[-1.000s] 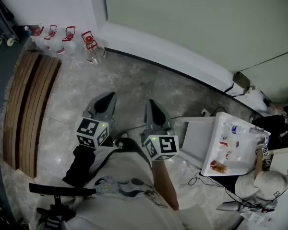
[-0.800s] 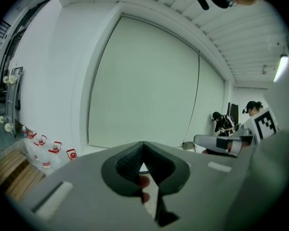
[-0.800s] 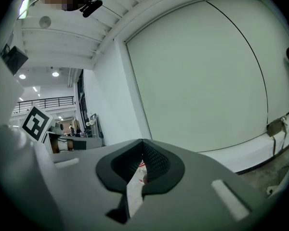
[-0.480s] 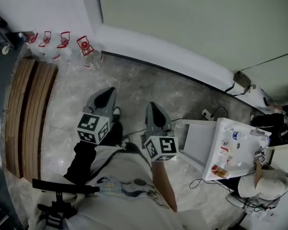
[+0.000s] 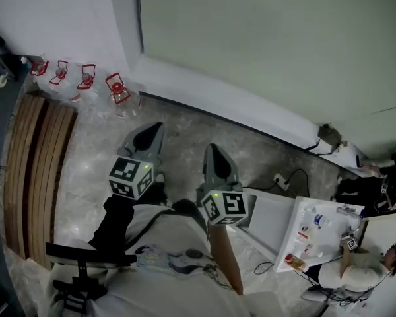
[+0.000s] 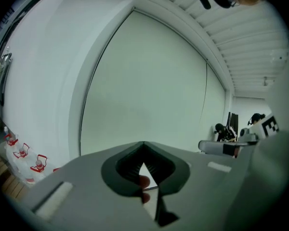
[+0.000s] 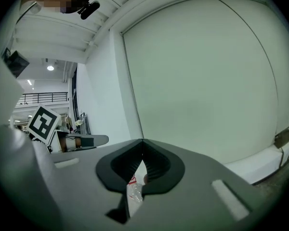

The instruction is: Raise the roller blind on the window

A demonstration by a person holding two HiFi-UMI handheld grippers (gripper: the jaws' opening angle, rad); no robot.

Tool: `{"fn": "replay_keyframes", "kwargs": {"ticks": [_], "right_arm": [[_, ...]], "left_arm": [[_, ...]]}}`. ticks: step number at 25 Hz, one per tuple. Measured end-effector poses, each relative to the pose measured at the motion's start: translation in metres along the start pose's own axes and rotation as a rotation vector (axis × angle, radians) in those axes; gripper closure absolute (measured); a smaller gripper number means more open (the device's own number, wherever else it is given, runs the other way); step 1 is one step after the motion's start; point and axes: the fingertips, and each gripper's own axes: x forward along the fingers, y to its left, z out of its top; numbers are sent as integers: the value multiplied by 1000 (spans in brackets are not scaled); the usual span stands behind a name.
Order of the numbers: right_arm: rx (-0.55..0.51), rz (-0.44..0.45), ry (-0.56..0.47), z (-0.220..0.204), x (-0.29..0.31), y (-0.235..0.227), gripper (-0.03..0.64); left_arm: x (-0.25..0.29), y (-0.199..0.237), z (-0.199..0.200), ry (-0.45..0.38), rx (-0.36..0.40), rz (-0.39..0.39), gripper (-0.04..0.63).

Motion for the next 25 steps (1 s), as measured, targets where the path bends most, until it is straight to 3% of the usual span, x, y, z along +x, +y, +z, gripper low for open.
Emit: {"fn": "replay_keyframes", "kwargs": {"ticks": [6, 15, 25], "right_arm": [[-7, 53, 32, 7, 29, 1, 615], [-22, 211, 113, 4, 144, -15, 615], [-137, 476, 6, 107, 289, -16, 615]], "left_arm": [[15, 16, 10, 8, -9, 44, 598], [73, 98, 14, 18, -61, 217, 597], [149, 167, 105, -91, 5, 385, 597]]}}
